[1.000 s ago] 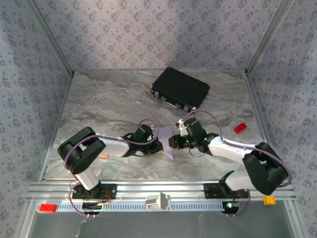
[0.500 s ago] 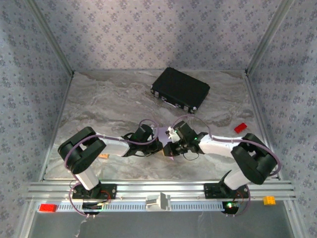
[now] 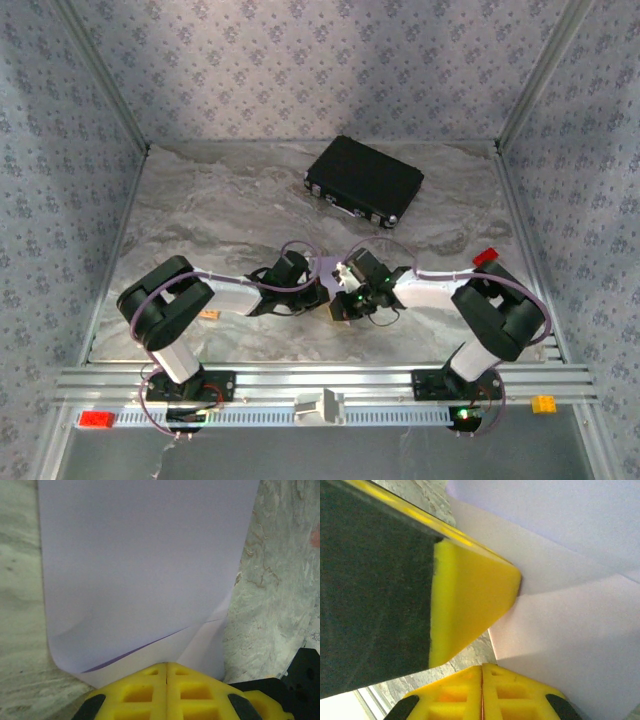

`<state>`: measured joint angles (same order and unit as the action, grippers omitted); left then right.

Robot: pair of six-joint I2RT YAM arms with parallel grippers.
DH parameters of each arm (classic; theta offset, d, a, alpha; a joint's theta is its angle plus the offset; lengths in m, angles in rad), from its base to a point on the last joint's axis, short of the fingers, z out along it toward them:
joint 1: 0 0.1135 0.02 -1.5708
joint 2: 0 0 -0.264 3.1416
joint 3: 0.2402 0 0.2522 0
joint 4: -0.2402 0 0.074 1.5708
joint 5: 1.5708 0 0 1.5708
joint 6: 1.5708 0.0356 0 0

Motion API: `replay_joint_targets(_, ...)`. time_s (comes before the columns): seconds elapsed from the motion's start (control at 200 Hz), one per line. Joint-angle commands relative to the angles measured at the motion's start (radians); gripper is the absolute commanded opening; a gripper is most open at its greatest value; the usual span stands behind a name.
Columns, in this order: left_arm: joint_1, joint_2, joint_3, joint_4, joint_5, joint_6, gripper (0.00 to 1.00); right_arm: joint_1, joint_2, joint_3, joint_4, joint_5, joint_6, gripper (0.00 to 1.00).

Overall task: Fold a paper plane with a square sheet of paper (pick it up from the middle)
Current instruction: Third fold the triangle at the center of the table.

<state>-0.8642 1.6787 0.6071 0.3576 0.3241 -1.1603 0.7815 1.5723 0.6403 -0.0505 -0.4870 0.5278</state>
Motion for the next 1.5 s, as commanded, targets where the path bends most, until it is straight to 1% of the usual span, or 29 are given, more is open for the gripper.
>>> replay_joint_targets(0.0, -0.003, 0.024, 0.009, -0.065, -0.027, 0.02, 0.0, 0.004, -0.016, -0.035, -0.024, 0.005, 0.004, 0.09)
replay_joint_targets(0.43, -0.001, 0.023, 0.01, -0.088, -0.041, 0.018, 0.0, 0.0, -0.092, -0.112, 0.006, -0.021, 0.055, 0.12)
replay_joint_targets(0.769, -0.002, 0.021, 0.008, -0.087, -0.042, 0.017, 0.0, -0.002, -0.175, -0.219, 0.02, -0.026, 0.151, 0.13)
replay_joint_targets(0.904, -0.001, 0.018, 0.007, -0.084, -0.039, 0.019, 0.0, -0.001, -0.252, -0.185, -0.018, -0.025, 0.154, 0.13)
replay_joint_targets(0.999, -0.002, 0.015, 0.008, -0.085, -0.039, 0.021, 0.0, -0.002, -0.285, -0.136, -0.033, -0.054, 0.138, 0.13)
replay_joint_targets(1.104, -0.002, 0.019, 0.007, -0.084, -0.038, 0.022, 0.0, -0.006, -0.24, -0.076, -0.042, -0.055, 0.109, 0.13)
replay_joint_targets(1.159, -0.003, 0.021, 0.008, -0.082, -0.039, 0.023, 0.0, -0.01, -0.178, -0.038, -0.05, -0.052, 0.109, 0.12)
replay_joint_targets(1.194, -0.004, 0.021, 0.007, -0.082, -0.039, 0.022, 0.0, -0.008, -0.144, -0.019, -0.045, -0.053, 0.07, 0.12)
replay_joint_targets(1.274, -0.003, 0.018, 0.005, -0.08, -0.037, 0.023, 0.0, -0.007, -0.076, 0.006, -0.019, -0.05, 0.068, 0.12)
replay_joint_targets(1.409, -0.004, 0.016, 0.005, -0.082, -0.037, 0.024, 0.0, -0.01, 0.009, 0.015, -0.005, -0.044, 0.064, 0.13)
replay_joint_targets(1.494, -0.004, 0.016, 0.004, -0.085, -0.038, 0.027, 0.0, -0.01, 0.016, -0.015, -0.008, -0.048, 0.071, 0.13)
